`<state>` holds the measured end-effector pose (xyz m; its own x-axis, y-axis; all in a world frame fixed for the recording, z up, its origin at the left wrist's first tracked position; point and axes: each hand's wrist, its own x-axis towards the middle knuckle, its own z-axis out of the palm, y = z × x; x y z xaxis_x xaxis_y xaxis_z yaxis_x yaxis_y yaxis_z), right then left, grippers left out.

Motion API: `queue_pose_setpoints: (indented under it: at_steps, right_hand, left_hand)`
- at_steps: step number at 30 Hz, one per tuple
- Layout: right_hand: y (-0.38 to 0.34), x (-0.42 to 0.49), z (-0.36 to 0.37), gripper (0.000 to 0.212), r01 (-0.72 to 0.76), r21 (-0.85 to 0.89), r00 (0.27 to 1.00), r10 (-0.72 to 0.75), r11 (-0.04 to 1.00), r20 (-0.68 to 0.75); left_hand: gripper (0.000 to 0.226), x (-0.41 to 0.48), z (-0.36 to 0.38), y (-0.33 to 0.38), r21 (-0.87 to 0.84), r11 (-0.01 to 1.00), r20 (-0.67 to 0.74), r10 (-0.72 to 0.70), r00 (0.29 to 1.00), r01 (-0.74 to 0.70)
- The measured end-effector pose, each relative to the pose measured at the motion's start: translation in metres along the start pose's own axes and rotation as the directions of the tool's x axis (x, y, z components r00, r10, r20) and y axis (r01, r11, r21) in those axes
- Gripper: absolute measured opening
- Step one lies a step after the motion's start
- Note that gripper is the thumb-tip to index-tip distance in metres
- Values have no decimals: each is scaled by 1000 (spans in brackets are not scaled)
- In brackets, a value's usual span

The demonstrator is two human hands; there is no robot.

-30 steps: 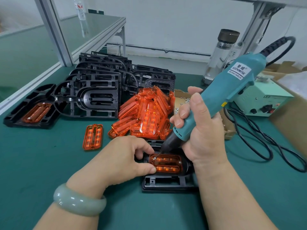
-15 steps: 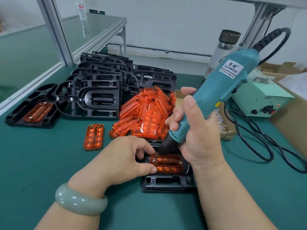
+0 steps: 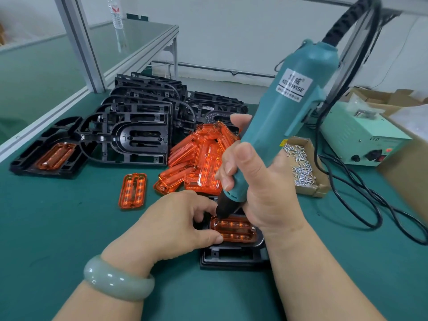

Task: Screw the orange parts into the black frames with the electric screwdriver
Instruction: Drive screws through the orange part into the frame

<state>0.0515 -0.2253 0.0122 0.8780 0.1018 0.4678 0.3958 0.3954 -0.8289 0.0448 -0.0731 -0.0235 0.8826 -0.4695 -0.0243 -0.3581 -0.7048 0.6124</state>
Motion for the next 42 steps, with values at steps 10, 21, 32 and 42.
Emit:
queue_pose_setpoints:
  at_steps: [10, 21, 32, 42]
  right_hand:
    - [1, -1, -4, 49, -26, 64, 999, 23, 998, 40]
    - [2, 0, -3, 52, -42, 82, 996, 35, 996, 76]
    - [2, 0, -3, 52, -46, 91, 996, 38, 995, 86]
    - [5, -1, -9, 17, -23, 114, 998, 17, 993, 56]
  left_hand:
    - [41, 1, -3, 9, 55, 998, 9, -16, 1000, 16]
    - [37, 1, -2, 10, 27, 999, 5, -37, 999, 37]
    - [37, 1, -3, 12, 10, 998, 21, -54, 998, 54]
    - [36, 1, -1, 12, 26, 998, 16, -57, 998, 57]
